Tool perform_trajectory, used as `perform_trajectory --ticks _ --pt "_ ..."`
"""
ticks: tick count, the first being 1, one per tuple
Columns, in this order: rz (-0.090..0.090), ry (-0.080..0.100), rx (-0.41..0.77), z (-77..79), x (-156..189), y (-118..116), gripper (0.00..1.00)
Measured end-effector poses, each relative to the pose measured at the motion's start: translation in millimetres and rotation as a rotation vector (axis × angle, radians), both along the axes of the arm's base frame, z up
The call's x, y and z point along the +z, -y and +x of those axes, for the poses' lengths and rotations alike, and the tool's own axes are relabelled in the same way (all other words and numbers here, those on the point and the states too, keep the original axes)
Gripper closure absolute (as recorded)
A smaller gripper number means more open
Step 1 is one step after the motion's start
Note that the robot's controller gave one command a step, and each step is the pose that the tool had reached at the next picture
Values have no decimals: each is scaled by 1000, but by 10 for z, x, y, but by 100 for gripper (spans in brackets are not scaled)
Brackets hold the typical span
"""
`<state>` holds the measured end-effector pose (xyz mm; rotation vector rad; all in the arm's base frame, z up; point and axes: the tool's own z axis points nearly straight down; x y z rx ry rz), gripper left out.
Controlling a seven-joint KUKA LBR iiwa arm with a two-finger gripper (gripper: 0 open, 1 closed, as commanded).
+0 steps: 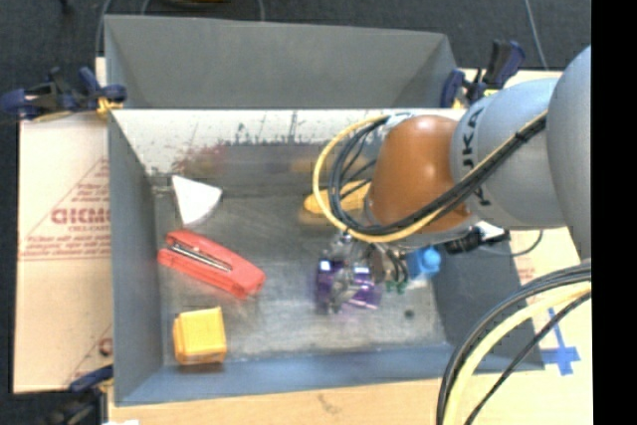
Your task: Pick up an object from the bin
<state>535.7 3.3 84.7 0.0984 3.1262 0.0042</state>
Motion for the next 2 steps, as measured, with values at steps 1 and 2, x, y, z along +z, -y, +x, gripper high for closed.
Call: perform_trajectory --ticks 1,2 --pt "0 0 -1 0 0 0 100" --pt "-4 -9 37 81 1481 96 100"
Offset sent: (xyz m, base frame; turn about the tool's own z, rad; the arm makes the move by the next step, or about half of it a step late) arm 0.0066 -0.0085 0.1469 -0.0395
